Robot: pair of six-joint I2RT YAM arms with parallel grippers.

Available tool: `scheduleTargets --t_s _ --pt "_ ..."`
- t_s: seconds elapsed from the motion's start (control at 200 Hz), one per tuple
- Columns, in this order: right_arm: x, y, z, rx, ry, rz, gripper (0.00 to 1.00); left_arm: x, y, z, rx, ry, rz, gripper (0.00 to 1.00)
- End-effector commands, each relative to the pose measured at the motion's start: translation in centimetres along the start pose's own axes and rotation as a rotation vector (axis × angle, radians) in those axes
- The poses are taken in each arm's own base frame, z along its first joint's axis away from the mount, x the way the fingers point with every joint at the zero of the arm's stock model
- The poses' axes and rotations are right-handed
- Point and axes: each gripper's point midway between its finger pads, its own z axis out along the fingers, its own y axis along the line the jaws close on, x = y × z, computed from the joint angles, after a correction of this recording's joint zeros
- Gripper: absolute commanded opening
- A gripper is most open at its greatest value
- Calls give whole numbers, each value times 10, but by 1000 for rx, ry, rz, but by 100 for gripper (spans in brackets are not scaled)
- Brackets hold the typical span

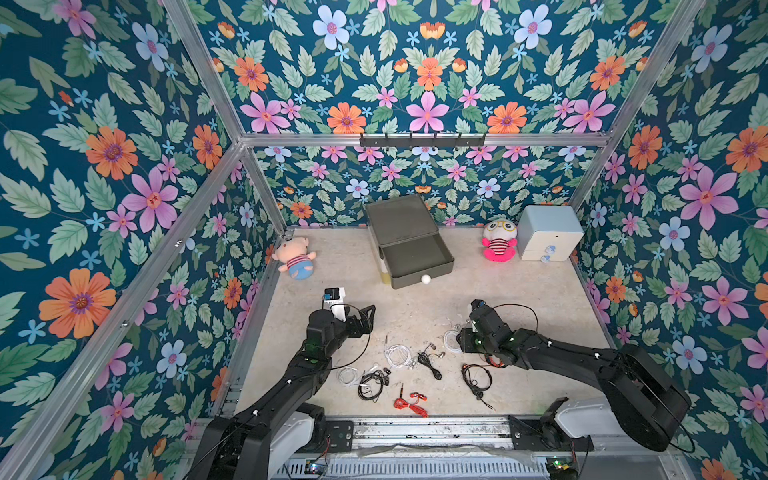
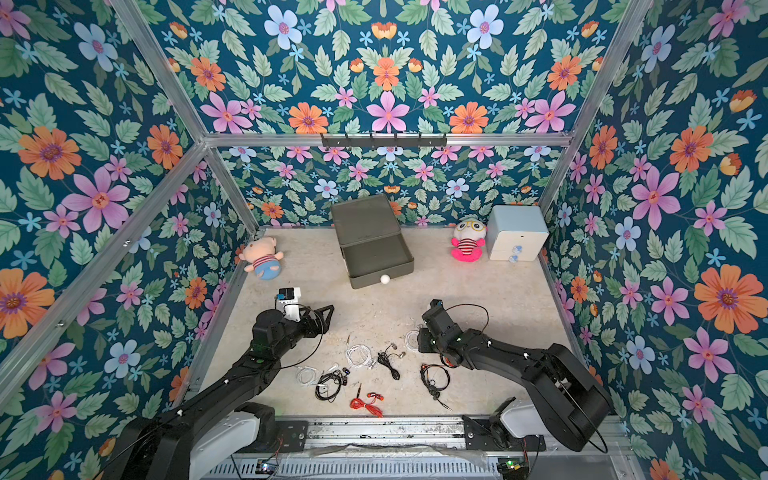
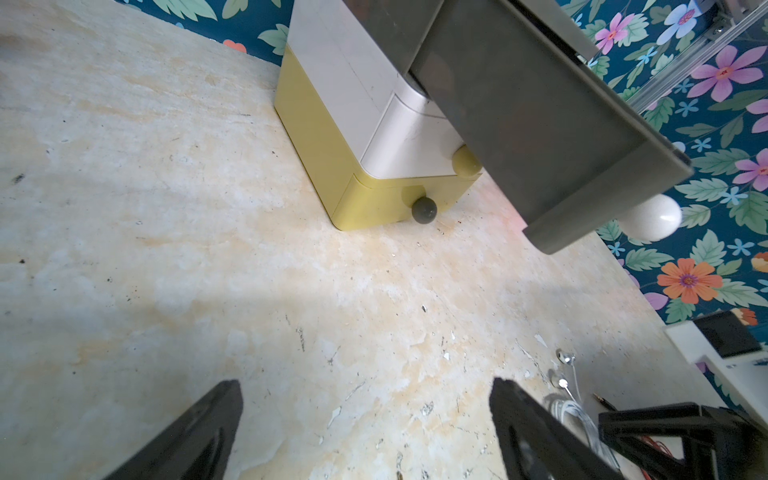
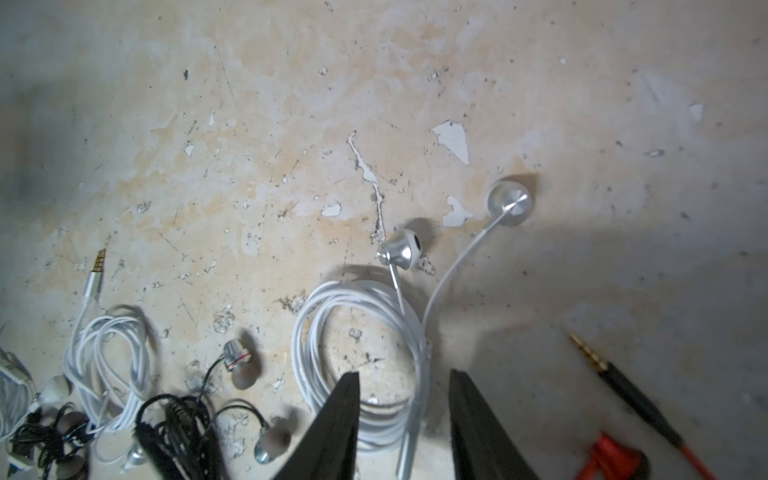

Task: Place the wired earphones into the drawer by color
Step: Pick up the wired earphones from the center of the board.

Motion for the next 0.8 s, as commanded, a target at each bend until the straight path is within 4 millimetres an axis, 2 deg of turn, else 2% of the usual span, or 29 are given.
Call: scheduleTargets --t_s 0.0,0.455,0.64,0.795 --pt "-3 1 3 2 -9 -8 38 -6 -4 -1 18 -24 18 99" --pt "1 -12 11 58 -19 1 19 -6 -2 -1 7 -25 20 99" --pt "2 -13 13 58 -16 5 2 -6 -1 -1 1 -27 25 99" --pt "-8 -9 4 49 -57 13 0 -6 0 -2 -4 -30 27 99"
